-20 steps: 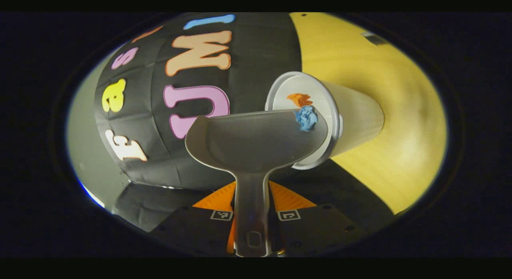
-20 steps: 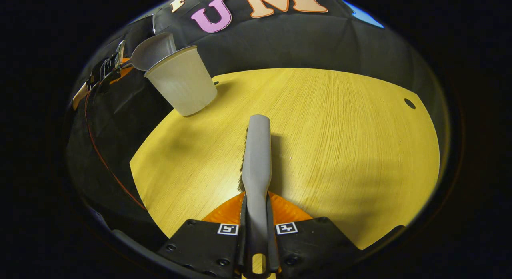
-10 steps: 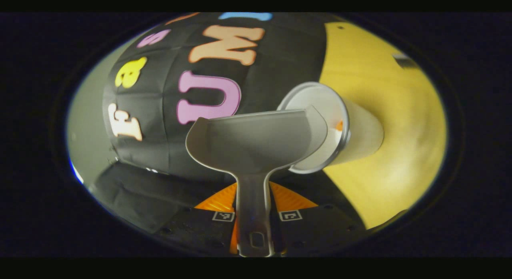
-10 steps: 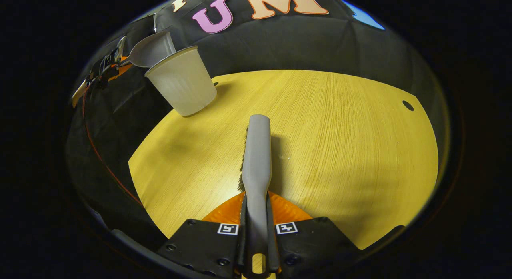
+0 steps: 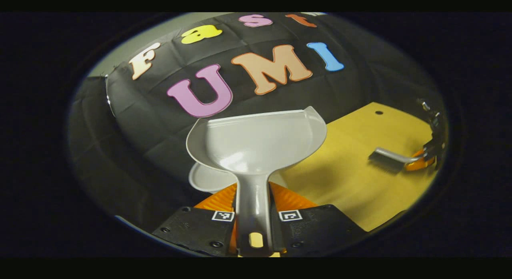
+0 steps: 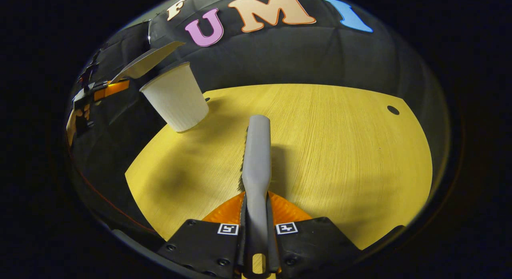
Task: Pick up the small broom and dustpan from the desktop, sweep the trash into the dustpan with the broom, and then empty the trash into the garbage bin.
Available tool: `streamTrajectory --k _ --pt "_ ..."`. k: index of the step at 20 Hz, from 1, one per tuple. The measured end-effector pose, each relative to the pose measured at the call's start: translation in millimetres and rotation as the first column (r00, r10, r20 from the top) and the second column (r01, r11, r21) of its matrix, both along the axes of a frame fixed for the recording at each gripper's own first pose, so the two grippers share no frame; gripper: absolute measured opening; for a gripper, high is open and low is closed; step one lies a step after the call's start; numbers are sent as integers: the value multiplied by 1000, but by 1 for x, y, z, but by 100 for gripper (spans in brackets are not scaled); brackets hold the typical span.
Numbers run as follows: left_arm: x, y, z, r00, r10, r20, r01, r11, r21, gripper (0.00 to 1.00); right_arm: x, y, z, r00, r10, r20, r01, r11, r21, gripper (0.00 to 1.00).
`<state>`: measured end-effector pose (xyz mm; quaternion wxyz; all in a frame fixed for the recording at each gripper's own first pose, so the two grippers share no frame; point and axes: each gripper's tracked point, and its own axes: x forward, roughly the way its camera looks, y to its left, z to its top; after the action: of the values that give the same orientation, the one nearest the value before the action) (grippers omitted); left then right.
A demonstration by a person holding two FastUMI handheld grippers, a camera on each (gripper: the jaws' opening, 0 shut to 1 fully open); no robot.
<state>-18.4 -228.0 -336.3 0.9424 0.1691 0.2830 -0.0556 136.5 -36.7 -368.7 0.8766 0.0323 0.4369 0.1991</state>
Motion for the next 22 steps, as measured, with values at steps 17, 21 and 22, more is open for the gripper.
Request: streamTrajectory --k 17,21,22 --pt "-98 -84 -173 948 -16 -319 -26 991 -128 27 0 -2 9 1000 -16 -18 13 987 -162 18" --pt "-112 -76 -201 925 6 -379 -50 993 -107 26 0 -3 16 999 11 -43 -20 973 -229 18" --pt "-116 -76 -206 921 4 -389 -48 994 -102 27 1 -2 18 999 24 -41 -33 969 -245 20"
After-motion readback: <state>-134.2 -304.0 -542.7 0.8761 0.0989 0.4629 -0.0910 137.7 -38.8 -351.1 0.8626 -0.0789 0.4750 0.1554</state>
